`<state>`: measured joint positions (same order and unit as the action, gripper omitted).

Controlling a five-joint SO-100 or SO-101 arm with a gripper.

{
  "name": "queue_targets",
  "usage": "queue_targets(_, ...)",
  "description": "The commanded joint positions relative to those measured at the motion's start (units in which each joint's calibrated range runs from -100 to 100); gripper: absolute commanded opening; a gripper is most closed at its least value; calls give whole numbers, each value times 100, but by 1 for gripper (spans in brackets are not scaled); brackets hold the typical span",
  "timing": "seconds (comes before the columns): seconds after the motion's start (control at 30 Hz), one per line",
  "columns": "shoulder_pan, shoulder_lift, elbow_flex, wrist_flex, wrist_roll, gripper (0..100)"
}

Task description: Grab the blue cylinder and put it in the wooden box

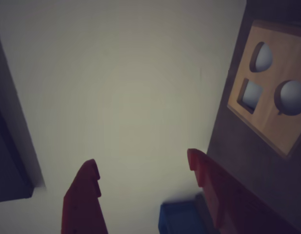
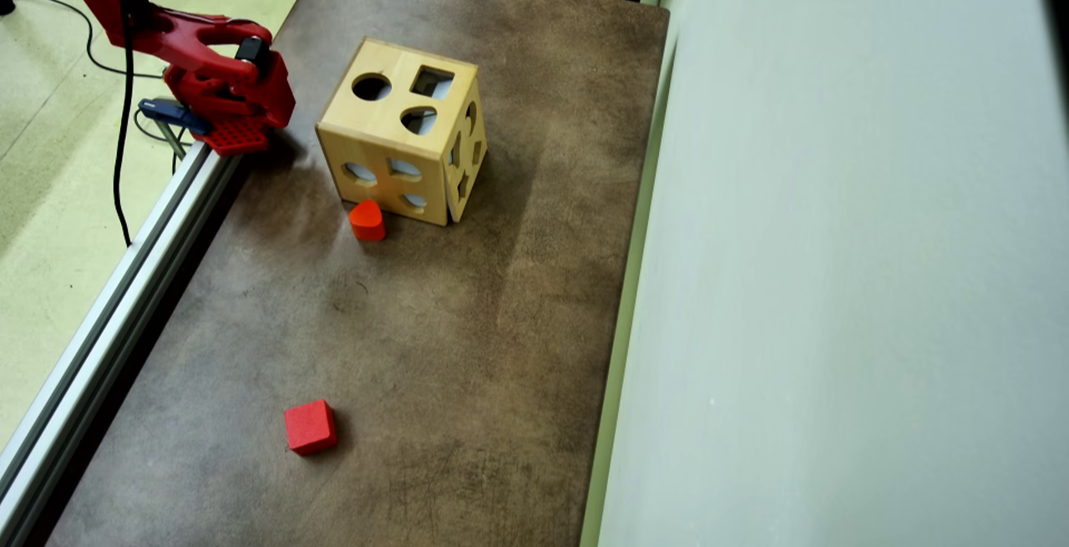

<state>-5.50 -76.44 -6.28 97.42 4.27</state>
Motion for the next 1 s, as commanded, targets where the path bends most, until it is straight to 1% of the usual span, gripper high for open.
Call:
queue_targets(0.0, 30, -131, 64, 73, 0, 29)
queue_targets(0.1, 30, -148, 306, 73, -49, 29)
queue_targets(0.3, 30, -369, 475, 73, -454, 29)
queue_targets(0.43, -30, -700, 1075, 73, -435, 29)
queue_targets(0.63, -30, -1677, 2086, 73, -420, 28)
queue_targets(0.77, 22, -1778, 2452, 73, -440, 22)
queue_targets(0.97, 30, -1880, 2560, 73, -440, 12)
